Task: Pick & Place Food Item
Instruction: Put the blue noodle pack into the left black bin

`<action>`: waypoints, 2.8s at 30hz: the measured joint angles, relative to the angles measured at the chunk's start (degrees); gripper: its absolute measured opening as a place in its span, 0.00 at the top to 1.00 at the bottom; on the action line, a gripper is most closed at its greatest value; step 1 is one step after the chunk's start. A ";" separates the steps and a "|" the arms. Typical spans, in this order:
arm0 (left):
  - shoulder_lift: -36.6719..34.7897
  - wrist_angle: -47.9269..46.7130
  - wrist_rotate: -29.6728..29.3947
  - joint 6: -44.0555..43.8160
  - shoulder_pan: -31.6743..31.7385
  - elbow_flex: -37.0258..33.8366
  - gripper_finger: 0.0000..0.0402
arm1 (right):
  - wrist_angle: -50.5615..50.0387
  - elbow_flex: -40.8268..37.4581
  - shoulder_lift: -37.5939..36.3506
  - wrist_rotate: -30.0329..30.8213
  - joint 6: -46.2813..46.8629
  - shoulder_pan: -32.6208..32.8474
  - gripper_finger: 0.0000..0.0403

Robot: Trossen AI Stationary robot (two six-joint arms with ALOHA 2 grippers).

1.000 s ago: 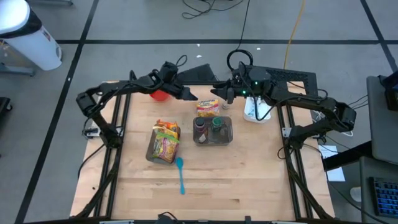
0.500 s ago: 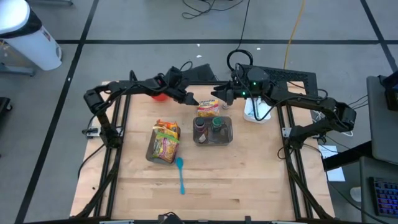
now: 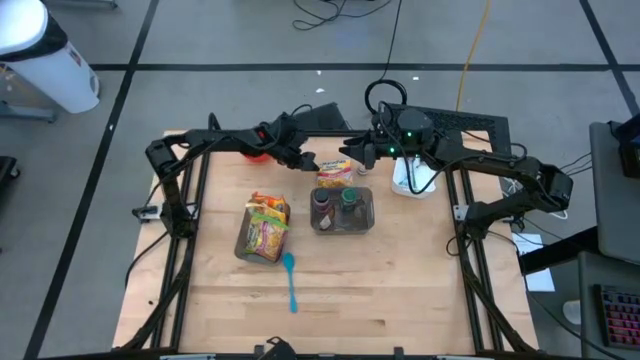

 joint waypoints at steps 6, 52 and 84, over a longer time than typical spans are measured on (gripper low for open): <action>2.84 0.17 -2.12 -2.99 0.00 0.01 0.39 | 0.00 0.00 0.00 0.02 0.02 0.00 0.36; 5.39 7.43 -11.99 -9.90 -3.08 0.17 0.57 | -1.50 -0.02 0.00 4.55 0.51 2.69 0.36; 5.41 8.24 -13.57 -9.18 -3.04 0.17 0.94 | -1.79 -0.02 0.00 4.46 0.93 2.71 0.36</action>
